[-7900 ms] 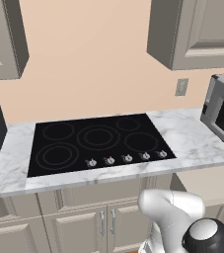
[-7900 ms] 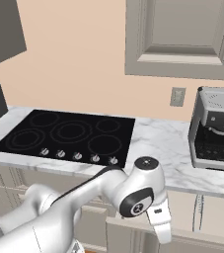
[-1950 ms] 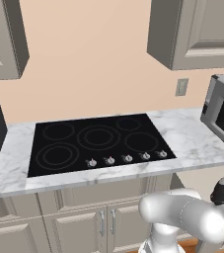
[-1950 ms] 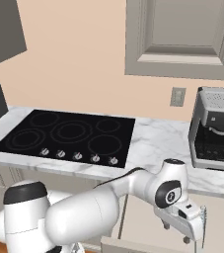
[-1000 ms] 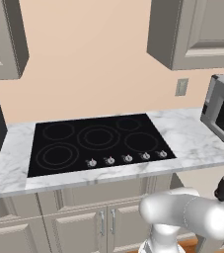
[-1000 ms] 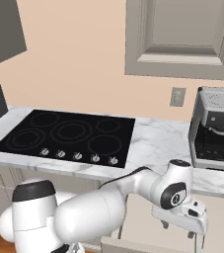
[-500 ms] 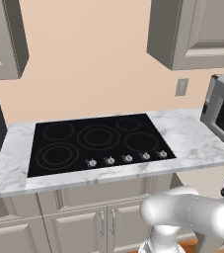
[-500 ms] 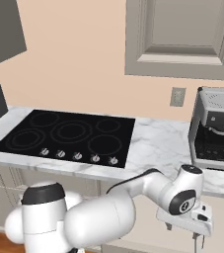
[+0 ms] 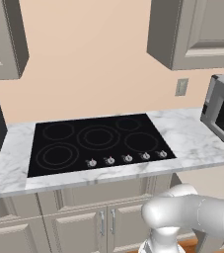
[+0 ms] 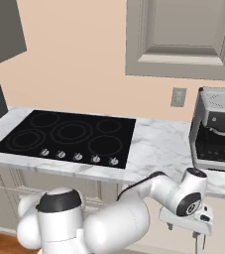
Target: Take the tongs from the drawer on the right and place them on the dining counter next to the tray containing the hot dog.
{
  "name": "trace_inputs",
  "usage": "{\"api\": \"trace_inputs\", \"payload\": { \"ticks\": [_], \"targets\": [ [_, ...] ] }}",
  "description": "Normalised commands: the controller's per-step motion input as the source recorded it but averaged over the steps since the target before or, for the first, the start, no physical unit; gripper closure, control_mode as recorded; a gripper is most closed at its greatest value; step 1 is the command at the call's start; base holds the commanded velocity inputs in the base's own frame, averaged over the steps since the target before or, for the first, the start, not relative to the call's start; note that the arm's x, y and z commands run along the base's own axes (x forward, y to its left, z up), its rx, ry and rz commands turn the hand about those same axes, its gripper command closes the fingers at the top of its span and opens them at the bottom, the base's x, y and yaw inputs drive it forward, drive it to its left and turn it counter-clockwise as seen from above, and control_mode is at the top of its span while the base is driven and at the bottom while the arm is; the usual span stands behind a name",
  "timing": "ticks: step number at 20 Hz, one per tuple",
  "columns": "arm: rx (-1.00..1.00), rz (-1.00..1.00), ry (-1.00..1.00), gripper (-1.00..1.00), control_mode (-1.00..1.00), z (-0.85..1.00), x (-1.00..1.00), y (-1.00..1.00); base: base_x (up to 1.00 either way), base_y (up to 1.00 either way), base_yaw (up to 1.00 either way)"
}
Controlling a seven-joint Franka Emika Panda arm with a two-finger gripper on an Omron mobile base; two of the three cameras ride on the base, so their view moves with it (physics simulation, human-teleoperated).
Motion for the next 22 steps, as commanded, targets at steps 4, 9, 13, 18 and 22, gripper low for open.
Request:
{"api": "trace_inputs", "payload": {
  "ticks": [4,9,13,18,22],
  "targets": [
    [0.05,0.02,0.0,-1.0,-1.0,-0.24,0.08,-0.29,0.0,0.0,0.0],
    [0.02,0.0,0.0,-1.0,-1.0,-0.26,0.26,-0.27,0.0,0.0,0.0],
    [0.0,0.0,0.0,-1.0,-1.0,-0.29,0.22,-0.22,0.0,0.0,0.0],
    [0.0,0.0,0.0,-1.0,-1.0,-0.34,0.16,-0.22,0.0,0.0,0.0],
    [0.0,0.0,0.0,-1.0,-1.0,-0.4,0.06,-0.19,0.0,0.0,0.0]
  ]
}}
